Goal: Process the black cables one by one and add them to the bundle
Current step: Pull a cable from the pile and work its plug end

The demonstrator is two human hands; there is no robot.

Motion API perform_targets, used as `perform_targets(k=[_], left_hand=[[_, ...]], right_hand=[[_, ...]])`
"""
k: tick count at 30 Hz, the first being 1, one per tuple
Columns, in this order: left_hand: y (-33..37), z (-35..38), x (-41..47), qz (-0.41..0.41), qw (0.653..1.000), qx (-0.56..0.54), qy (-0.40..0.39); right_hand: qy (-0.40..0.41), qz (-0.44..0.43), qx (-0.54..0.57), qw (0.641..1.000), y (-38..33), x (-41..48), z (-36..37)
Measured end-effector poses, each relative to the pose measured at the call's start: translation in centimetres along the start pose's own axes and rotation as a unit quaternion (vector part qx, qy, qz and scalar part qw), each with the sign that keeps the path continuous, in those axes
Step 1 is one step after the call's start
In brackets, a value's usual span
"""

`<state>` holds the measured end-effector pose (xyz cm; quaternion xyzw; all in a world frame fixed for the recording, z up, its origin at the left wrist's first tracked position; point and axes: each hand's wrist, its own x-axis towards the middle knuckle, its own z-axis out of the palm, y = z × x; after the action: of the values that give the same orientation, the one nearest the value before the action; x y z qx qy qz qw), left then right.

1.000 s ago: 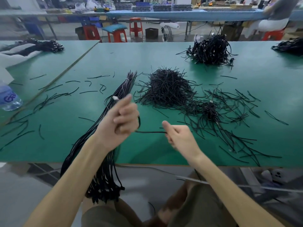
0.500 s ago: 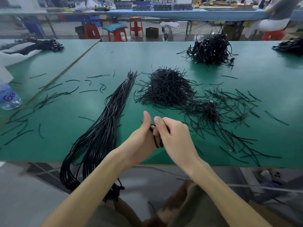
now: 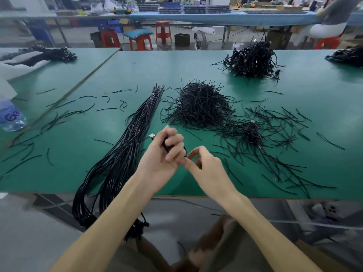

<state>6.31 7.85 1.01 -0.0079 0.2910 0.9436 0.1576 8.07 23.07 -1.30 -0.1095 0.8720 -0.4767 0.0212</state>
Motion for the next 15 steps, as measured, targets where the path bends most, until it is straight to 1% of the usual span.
perform_targets(k=[1, 4, 7, 9, 10, 13, 15], left_hand=[[-0.1, -0.2, 0.0, -0.005, 1.000, 0.024, 0.000], [-0.6, -0.7, 0.1, -0.008, 0.997, 0.070, -0.003], [-1.0, -0.6, 0.0, -0.005, 0.993, 0.117, 0.002], [-1.1, -0.3, -0.1, -0.009, 0.989, 0.150, 0.015], [-1.3, -0.1, -0.1, -0.010, 0.986, 0.166, 0.022], [-2.2, 0.6, -0.2, -0.012, 0.979, 0.202, 0.031], [-2.7, 0.8, -0.2, -0.012, 0.978, 0.206, 0.023]], right_hand=[[-0.019, -0.003, 0.000, 1.000, 0.0, 0.0, -0.2], [-0.071, -0.048, 0.031, 0.996, -0.4, 0.0, -0.4], [-0.091, -0.073, 0.102, 0.988, -0.7, 0.3, -0.3], [-0.107, -0.065, 0.154, 0.980, -0.6, 0.5, -0.3], [-0.103, -0.055, 0.168, 0.979, -0.5, 0.5, -0.1], [-0.035, -0.020, 0.208, 0.977, -0.2, 0.6, 0.3], [-0.008, -0.015, 0.239, 0.971, 0.0, 0.6, 0.5]])
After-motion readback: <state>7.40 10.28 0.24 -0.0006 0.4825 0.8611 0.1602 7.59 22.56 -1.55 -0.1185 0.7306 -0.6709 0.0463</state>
